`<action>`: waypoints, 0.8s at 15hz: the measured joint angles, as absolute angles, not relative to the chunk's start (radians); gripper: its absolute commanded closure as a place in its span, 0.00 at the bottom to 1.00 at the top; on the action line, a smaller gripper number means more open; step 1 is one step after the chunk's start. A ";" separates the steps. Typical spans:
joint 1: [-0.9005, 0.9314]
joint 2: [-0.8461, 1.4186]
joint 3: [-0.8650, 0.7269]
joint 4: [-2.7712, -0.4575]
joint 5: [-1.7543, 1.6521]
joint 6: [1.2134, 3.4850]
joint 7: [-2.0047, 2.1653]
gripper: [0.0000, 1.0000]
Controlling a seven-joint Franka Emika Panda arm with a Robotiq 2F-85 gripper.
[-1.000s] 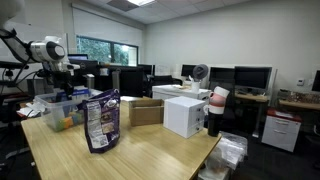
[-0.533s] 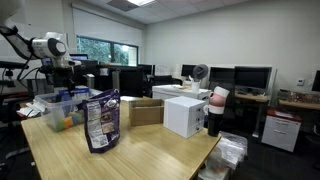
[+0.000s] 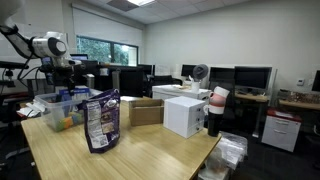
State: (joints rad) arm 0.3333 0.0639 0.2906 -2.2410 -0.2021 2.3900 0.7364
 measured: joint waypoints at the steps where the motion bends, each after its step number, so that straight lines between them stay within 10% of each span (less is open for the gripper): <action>1: 0.333 0.064 0.291 -2.242 -0.199 2.390 0.736 0.97; 12: 0.332 0.064 0.286 -2.208 -0.198 2.372 0.736 0.96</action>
